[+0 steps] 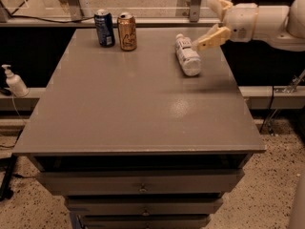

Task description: Move orange can near pepsi can

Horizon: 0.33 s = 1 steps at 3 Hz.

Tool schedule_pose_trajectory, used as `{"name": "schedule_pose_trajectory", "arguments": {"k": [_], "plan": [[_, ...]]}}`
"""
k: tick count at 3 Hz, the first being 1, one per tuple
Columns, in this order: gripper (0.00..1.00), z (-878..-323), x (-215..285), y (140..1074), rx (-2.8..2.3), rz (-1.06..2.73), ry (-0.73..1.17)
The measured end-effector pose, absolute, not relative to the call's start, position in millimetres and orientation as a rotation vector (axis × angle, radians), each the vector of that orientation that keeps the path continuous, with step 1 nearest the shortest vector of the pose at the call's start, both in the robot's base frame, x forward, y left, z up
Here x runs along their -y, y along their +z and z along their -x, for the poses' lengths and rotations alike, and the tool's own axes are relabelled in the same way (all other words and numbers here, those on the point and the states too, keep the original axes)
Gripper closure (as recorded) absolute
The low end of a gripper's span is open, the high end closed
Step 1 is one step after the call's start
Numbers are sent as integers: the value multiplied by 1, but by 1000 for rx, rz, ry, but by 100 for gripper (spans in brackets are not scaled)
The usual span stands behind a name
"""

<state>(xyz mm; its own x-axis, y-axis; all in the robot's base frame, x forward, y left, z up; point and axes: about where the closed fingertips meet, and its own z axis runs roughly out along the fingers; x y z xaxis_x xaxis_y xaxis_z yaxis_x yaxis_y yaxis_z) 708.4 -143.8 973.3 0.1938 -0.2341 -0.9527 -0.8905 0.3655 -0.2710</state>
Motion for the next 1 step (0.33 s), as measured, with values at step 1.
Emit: {"name": "schedule_pose_trajectory", "arguments": {"k": [1], "plan": [[0, -704, 141, 970, -1327, 1159, 658]]}}
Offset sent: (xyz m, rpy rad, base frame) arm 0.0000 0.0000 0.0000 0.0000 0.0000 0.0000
